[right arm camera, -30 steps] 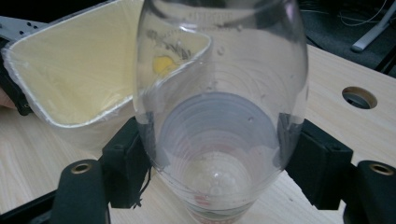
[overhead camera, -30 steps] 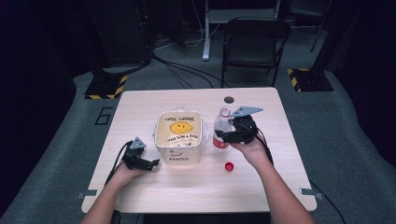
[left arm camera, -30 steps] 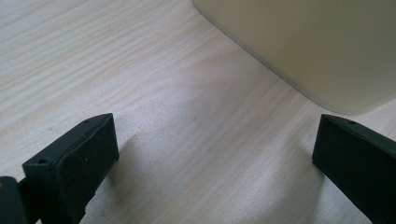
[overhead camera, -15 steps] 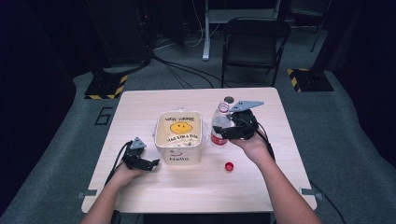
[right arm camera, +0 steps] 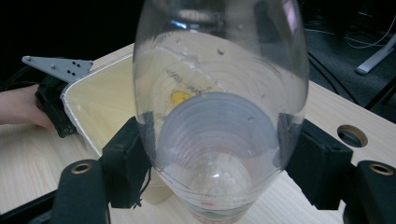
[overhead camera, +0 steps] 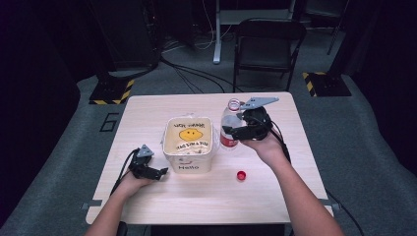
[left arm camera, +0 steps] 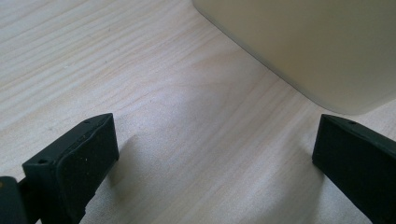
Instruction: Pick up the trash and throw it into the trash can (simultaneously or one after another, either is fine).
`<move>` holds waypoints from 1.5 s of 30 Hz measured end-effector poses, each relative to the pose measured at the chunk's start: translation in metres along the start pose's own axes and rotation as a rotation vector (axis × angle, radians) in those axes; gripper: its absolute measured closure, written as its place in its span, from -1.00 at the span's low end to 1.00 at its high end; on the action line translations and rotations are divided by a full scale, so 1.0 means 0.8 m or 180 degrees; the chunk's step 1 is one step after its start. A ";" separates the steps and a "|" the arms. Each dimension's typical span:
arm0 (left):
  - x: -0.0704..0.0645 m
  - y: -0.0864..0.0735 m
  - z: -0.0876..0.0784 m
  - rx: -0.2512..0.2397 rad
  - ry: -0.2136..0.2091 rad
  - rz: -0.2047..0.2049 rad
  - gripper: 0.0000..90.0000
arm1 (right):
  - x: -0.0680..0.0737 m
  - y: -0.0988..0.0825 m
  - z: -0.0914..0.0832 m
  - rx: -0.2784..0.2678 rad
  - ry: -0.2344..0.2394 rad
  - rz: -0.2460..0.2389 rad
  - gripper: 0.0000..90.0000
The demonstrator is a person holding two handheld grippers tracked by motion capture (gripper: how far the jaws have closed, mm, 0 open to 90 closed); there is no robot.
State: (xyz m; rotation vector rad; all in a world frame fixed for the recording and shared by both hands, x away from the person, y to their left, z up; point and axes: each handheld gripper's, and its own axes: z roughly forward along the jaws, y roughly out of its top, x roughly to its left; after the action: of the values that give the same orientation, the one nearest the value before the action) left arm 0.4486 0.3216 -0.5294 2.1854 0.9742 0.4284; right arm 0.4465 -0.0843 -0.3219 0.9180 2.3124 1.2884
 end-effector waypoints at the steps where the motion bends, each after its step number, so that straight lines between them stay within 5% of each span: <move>1: 0.000 0.000 0.000 -0.0001 0.0001 -0.0001 -1.00 | 0.001 0.003 0.000 -0.0005 0.0012 -0.0017 -0.37; 30: 0.000 0.000 0.000 0.0007 -0.0004 0.0008 -1.00 | 0.017 0.052 -0.015 -0.0021 0.0045 -0.0204 -0.37; 45: 0.000 0.000 0.000 -0.0016 -0.0002 -0.0020 -1.00 | 0.027 0.080 -0.013 -0.0202 0.0146 -0.0283 -0.37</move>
State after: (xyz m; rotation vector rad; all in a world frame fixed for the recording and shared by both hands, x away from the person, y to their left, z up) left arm 0.4485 0.3212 -0.5297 2.1773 0.9784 0.4267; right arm 0.4485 -0.0519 -0.2622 0.7639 2.3048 1.3507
